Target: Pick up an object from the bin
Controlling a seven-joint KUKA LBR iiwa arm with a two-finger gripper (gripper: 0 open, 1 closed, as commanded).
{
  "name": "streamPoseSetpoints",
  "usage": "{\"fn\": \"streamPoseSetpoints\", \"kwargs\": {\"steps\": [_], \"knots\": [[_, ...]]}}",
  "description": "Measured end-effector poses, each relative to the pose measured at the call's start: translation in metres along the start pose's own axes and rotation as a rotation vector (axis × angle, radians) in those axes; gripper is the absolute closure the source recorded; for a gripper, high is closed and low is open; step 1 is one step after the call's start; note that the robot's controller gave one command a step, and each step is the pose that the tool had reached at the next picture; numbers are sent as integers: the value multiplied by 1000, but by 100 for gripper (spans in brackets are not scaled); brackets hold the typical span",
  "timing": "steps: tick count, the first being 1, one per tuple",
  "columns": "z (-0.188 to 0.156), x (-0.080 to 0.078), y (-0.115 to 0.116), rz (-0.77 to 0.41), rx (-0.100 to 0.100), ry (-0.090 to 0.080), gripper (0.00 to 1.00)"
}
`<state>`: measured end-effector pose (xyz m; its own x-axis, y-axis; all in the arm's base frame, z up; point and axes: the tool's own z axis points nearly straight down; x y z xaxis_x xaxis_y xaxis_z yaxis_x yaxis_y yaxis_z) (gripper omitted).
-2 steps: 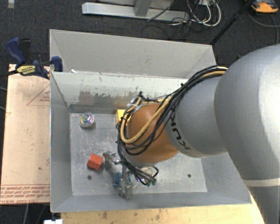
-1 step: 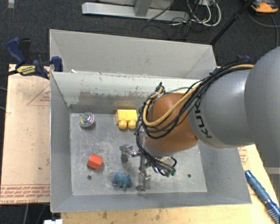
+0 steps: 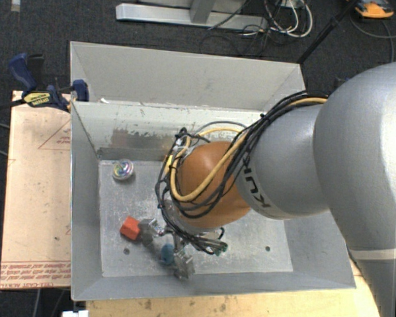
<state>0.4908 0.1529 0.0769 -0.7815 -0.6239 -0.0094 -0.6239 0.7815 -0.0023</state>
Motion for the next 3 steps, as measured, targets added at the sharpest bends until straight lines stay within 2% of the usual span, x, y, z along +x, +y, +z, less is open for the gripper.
{"fn": "streamPoseSetpoints", "kwargs": {"steps": [1,2,3], "knots": [[4,-5,-62,55,2,4,0],[4,2,7,25,3,-10,0],[-8,-8,-48,22,2,3,0]]}}
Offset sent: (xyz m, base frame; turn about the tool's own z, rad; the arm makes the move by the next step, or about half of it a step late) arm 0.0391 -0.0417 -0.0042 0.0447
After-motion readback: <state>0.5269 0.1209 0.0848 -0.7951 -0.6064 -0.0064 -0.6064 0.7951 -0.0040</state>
